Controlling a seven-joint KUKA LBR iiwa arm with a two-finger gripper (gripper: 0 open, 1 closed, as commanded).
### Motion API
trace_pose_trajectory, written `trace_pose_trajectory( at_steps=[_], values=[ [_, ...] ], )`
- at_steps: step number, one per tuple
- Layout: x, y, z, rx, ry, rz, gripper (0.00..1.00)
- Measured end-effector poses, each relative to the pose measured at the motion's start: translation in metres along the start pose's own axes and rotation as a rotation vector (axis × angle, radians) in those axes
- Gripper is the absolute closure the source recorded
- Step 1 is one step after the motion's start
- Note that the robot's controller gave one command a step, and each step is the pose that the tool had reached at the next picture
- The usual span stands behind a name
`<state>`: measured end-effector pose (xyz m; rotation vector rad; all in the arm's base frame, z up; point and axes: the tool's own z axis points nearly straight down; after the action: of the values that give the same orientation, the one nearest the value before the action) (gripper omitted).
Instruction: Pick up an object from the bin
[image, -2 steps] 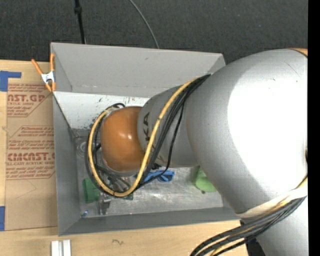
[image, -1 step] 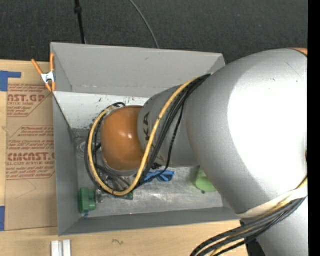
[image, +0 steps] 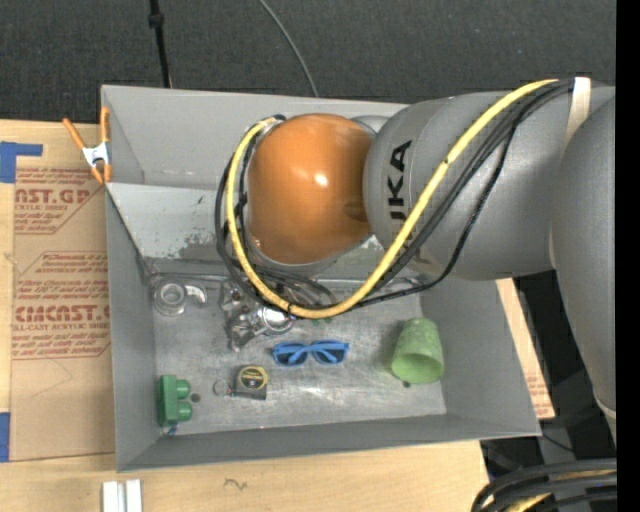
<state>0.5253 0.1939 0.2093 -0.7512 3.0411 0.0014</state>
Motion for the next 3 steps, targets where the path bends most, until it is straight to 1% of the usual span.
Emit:
trace_pose_trajectory(
  at_steps=[1,2,3],
  values=[
    [0.032,0.032,0.068,-0.002,0.014,0.198,1.00],
    [0.031,0.031,0.066,-0.002,0.009,0.199,0.00],
    [0.073,-0.052,0.127,0.002,0.009,0.322,0.00]
  ],
)
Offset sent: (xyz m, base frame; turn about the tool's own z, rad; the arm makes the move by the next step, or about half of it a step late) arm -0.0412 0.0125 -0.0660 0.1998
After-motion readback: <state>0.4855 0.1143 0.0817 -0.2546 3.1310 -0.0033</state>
